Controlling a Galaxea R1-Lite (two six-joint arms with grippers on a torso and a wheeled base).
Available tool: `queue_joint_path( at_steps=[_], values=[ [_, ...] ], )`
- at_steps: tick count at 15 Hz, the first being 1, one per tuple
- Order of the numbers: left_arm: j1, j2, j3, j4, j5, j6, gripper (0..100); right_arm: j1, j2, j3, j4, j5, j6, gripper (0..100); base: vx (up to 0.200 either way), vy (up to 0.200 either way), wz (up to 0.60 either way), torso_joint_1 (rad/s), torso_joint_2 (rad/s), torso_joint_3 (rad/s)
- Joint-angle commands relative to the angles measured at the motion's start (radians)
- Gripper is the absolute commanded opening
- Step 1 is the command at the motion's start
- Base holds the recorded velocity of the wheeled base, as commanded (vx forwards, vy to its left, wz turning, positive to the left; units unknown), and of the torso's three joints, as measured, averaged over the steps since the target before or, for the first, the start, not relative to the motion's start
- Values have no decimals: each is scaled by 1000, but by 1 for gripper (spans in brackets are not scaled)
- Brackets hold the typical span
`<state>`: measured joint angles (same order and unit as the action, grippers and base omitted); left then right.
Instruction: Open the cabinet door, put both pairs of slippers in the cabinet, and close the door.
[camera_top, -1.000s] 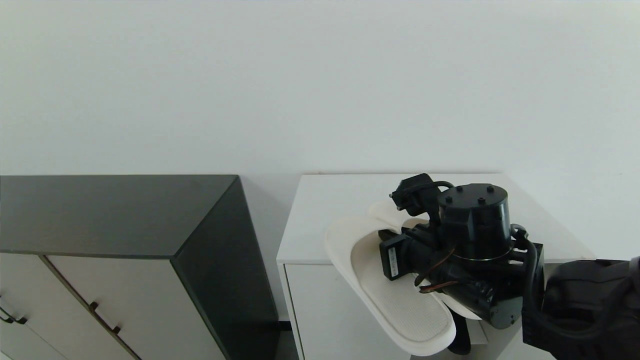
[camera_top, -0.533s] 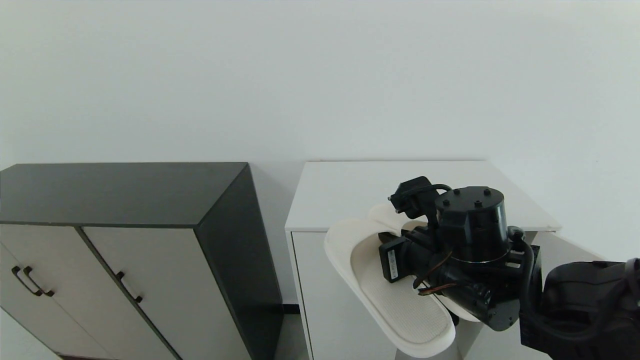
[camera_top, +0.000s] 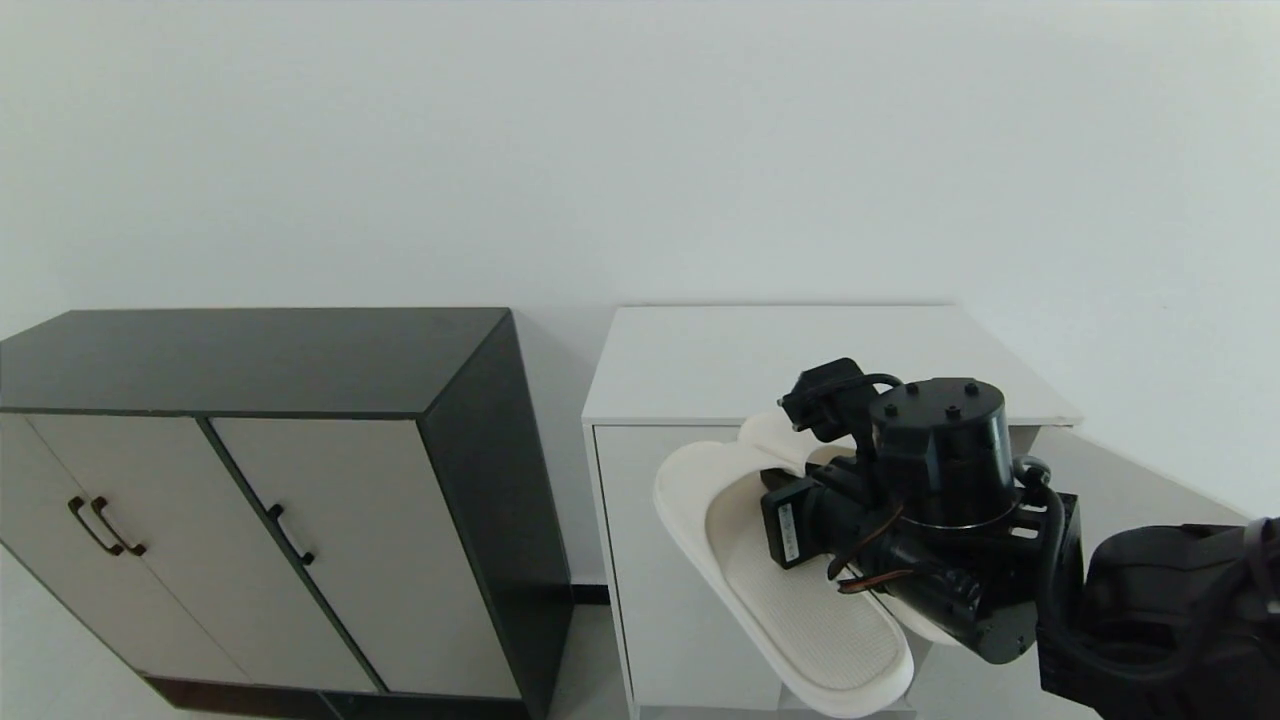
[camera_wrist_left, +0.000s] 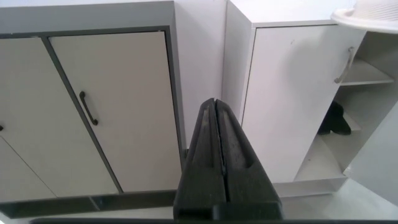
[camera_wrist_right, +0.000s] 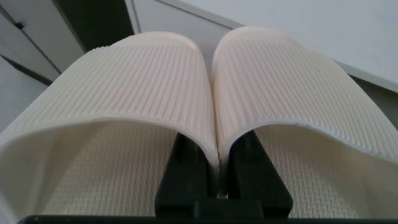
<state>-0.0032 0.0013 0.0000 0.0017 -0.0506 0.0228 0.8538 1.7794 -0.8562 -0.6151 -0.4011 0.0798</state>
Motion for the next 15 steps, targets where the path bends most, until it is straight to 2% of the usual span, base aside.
queue_joint_path(
  at_steps=[1,10,15],
  values=[
    [0,0,0,0,0,-1,0,4,3,2,-2,2,0,0,0,0,0,0,0,0],
    [0,0,0,0,0,0,0,4,3,11,-5,2,-11,0,0,0,0,0,0,0],
    [0,0,0,0,0,2,0,4,5,14,-5,2,-11,0,0,-200,0,4,4,2]
  ],
)
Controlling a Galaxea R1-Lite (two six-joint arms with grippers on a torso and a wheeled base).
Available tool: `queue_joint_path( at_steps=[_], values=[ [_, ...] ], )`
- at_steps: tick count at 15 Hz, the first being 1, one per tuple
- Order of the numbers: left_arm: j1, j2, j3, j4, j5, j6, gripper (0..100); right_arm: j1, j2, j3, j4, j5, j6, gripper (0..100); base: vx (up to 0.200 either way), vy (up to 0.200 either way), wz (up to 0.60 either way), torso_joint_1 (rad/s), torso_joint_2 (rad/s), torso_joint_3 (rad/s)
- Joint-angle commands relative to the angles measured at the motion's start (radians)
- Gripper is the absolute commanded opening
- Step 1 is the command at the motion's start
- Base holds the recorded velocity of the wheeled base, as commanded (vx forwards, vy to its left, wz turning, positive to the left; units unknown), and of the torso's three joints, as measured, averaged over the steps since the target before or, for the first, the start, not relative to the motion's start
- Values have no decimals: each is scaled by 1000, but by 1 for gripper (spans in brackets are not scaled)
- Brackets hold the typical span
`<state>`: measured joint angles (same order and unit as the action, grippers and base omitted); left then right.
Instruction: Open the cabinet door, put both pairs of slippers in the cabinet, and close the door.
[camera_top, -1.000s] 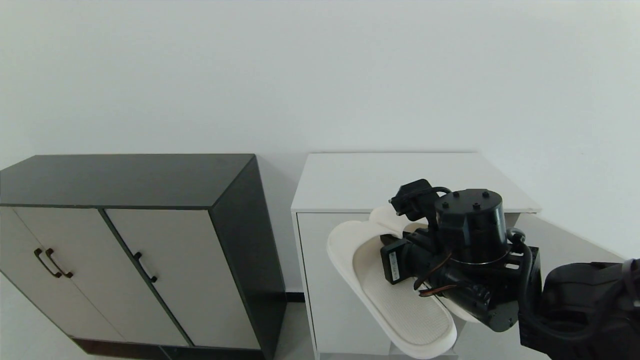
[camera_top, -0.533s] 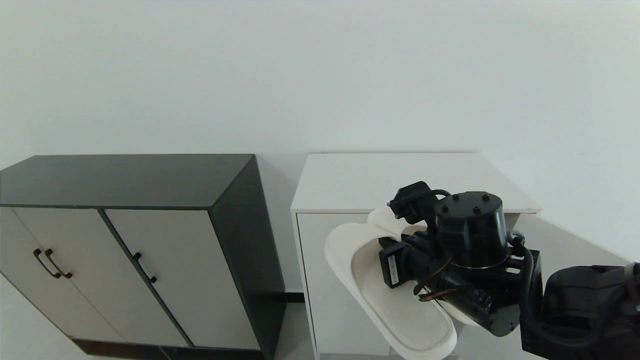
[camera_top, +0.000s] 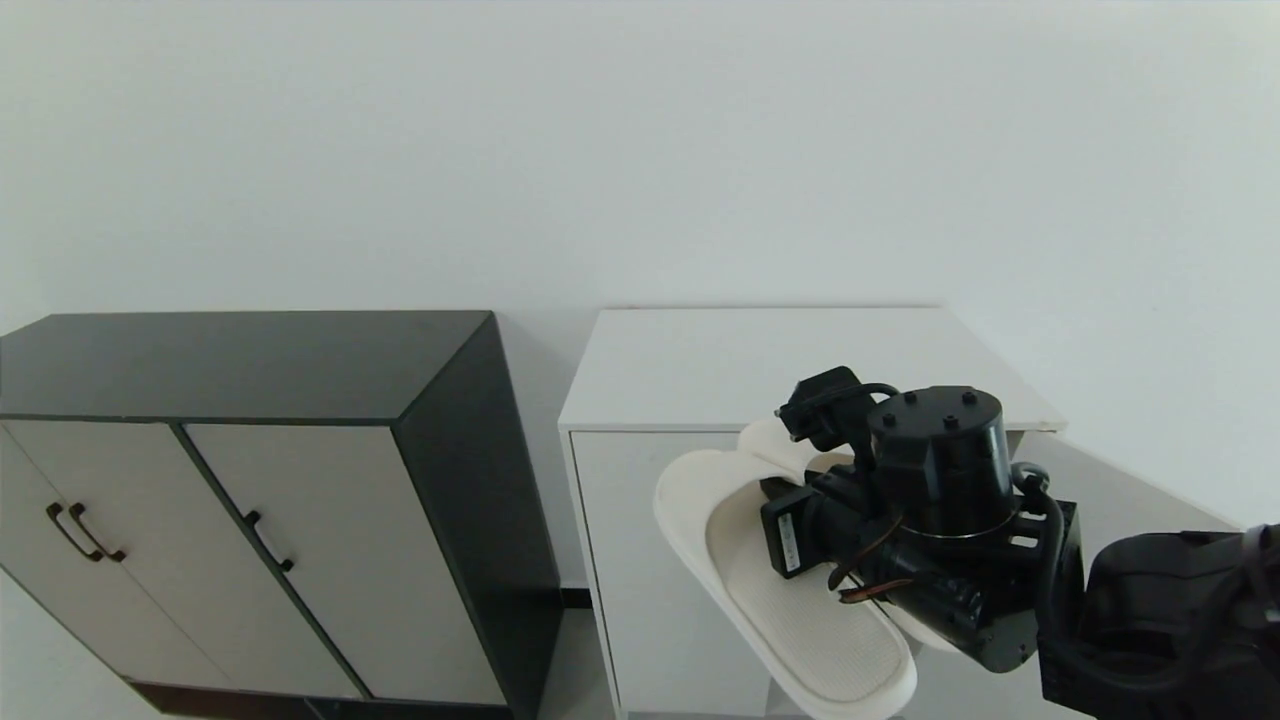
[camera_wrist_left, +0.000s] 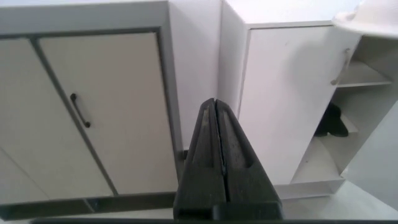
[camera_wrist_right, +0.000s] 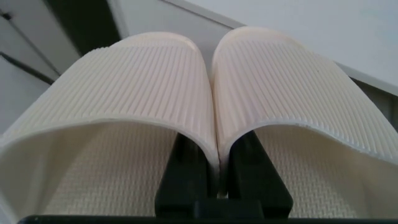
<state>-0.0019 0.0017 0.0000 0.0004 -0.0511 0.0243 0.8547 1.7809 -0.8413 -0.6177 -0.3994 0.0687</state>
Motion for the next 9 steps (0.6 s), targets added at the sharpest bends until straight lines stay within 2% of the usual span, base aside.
queue_joint_path(
  at_steps=[1,9],
  values=[
    [-1,0,0,1,0,0,0,3,2,1,-2,1,0,0,0,-200,0,7,12,2],
    [-1,0,0,1,0,-1,0,1,0,7,-13,1,2,0,0,-200,0,2,4,3]
  ],
)
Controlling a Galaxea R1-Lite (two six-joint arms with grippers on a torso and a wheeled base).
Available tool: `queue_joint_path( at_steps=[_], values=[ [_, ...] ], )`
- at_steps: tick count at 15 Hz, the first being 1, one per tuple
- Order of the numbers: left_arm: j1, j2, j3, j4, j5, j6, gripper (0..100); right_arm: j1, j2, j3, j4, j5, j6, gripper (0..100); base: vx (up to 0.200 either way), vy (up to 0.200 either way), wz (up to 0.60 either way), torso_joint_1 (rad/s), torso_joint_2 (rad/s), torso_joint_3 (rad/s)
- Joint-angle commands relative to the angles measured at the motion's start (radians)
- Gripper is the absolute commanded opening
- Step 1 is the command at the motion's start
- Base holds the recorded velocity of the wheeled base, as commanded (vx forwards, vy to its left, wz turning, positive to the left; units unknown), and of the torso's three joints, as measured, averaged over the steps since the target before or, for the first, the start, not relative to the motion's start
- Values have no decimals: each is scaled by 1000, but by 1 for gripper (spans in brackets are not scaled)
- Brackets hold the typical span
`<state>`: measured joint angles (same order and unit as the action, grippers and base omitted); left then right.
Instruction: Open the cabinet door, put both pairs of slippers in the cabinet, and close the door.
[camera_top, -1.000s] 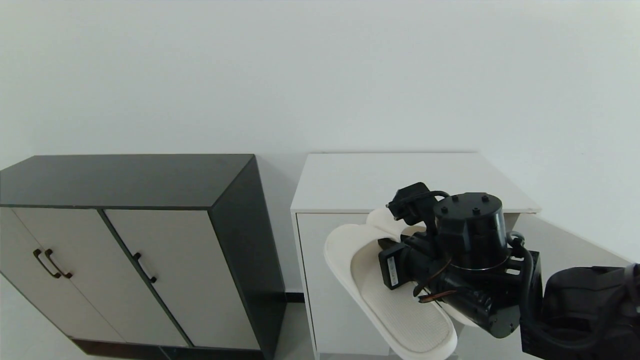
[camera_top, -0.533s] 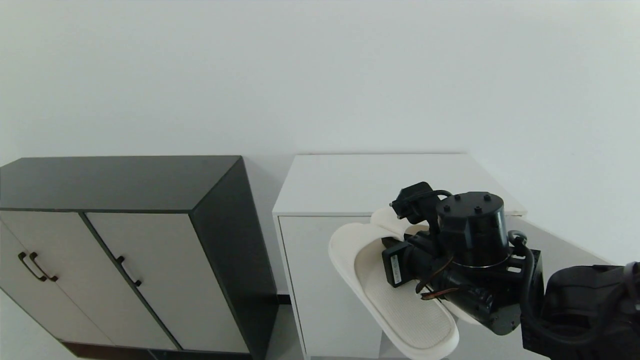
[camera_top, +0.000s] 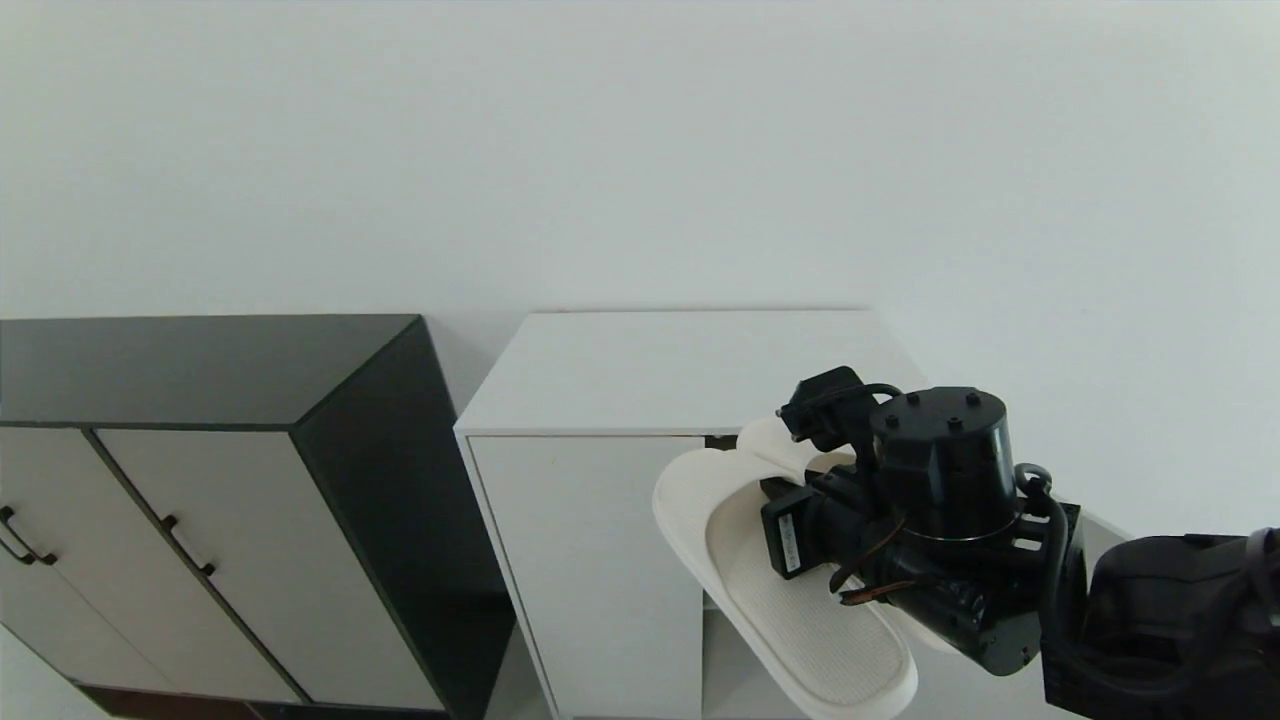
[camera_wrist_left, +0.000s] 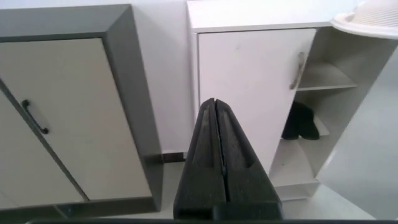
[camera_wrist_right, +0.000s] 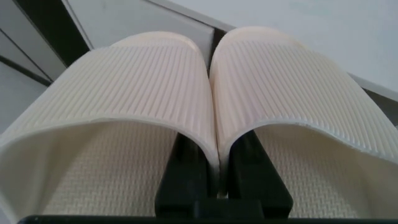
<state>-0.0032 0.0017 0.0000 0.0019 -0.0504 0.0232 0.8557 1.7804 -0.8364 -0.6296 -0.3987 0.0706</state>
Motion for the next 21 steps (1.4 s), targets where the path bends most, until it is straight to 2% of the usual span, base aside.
queue_joint_path(
  at_steps=[1,3,21],
  values=[
    [0,0,0,0,0,0,0,-4,-1,13,-24,1,0,0,0,-200,0,12,2,2],
    [0,0,0,0,0,0,0,-15,-1,26,-75,8,0,0,0,0,0,0,0,0],
    [0,0,0,0,0,-2,0,-23,4,51,-76,6,-17,0,0,0,0,-3,4,3]
  ],
)
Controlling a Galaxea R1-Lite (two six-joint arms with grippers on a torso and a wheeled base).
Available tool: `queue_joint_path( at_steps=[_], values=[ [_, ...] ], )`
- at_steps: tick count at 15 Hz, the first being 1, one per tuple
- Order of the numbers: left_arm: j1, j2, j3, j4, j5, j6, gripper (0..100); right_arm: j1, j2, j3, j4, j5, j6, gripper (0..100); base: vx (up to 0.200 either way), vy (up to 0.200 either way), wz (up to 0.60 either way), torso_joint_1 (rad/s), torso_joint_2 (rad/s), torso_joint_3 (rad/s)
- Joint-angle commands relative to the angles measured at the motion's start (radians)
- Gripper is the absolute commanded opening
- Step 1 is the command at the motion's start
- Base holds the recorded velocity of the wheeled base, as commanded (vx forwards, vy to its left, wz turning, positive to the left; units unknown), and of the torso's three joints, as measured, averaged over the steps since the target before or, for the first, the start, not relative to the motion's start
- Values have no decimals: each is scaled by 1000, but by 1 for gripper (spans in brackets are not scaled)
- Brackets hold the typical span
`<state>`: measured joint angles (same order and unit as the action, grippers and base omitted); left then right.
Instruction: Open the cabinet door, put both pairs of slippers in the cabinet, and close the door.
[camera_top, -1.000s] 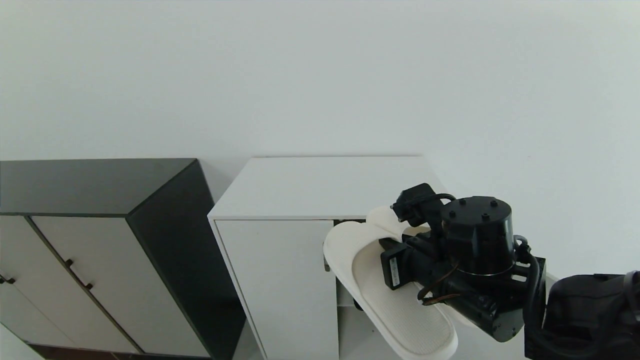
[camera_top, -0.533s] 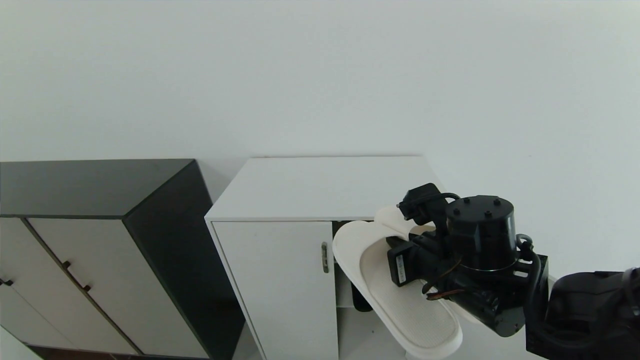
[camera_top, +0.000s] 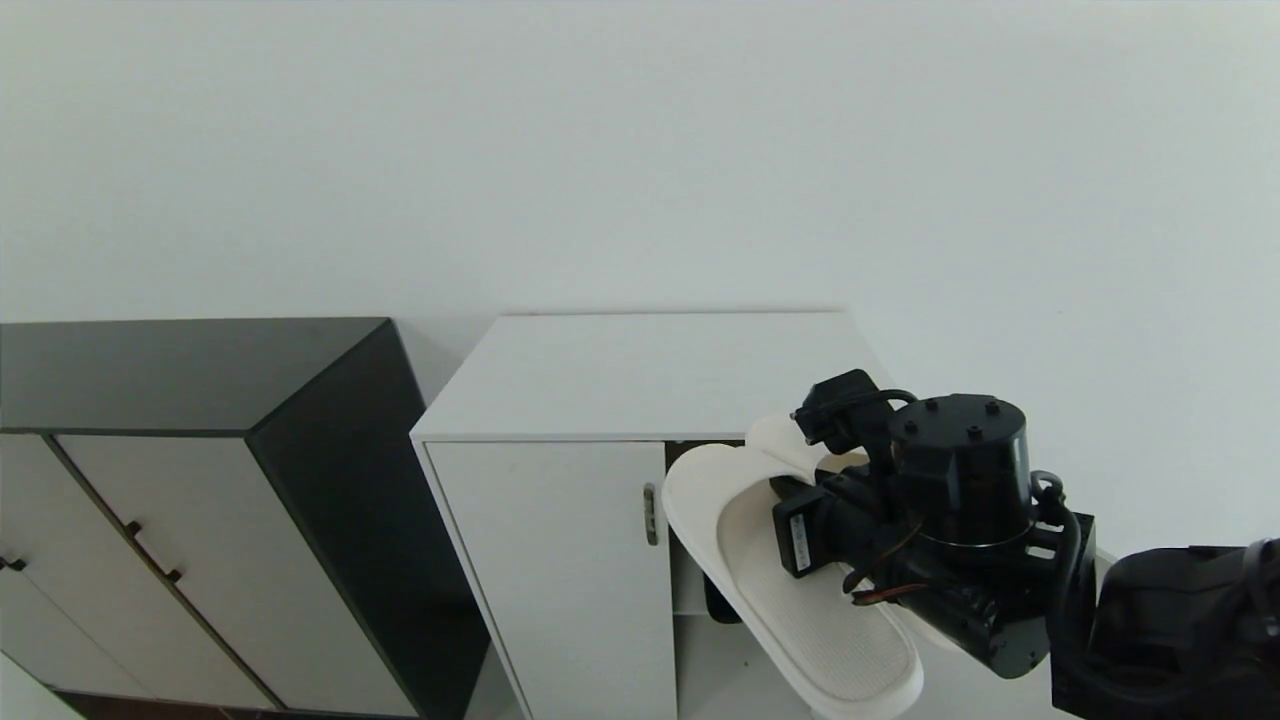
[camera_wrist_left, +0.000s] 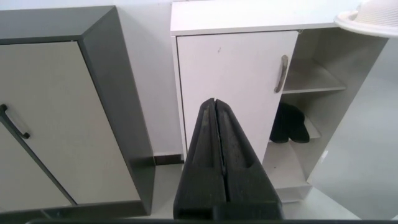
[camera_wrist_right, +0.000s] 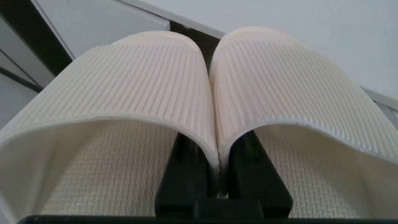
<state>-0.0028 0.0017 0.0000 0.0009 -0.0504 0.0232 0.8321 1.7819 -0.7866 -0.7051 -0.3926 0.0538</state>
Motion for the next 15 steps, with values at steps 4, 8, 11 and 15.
queue_joint_path(
  at_steps=[4,8,11,15],
  values=[
    [0,0,0,1,0,0,0,1,2,4,-1,0,0,0,0,0,0,-192,444,256],
    [0,0,0,1,0,-2,0,1,2,6,-1,0,0,0,0,0,0,-221,538,310],
    [0,0,0,1,0,-2,0,1,4,7,-1,0,-6,0,0,0,0,-203,525,317],
    [0,0,0,1,0,-2,0,1,5,12,-1,1,-6,0,0,0,0,-181,500,316]
  ],
)
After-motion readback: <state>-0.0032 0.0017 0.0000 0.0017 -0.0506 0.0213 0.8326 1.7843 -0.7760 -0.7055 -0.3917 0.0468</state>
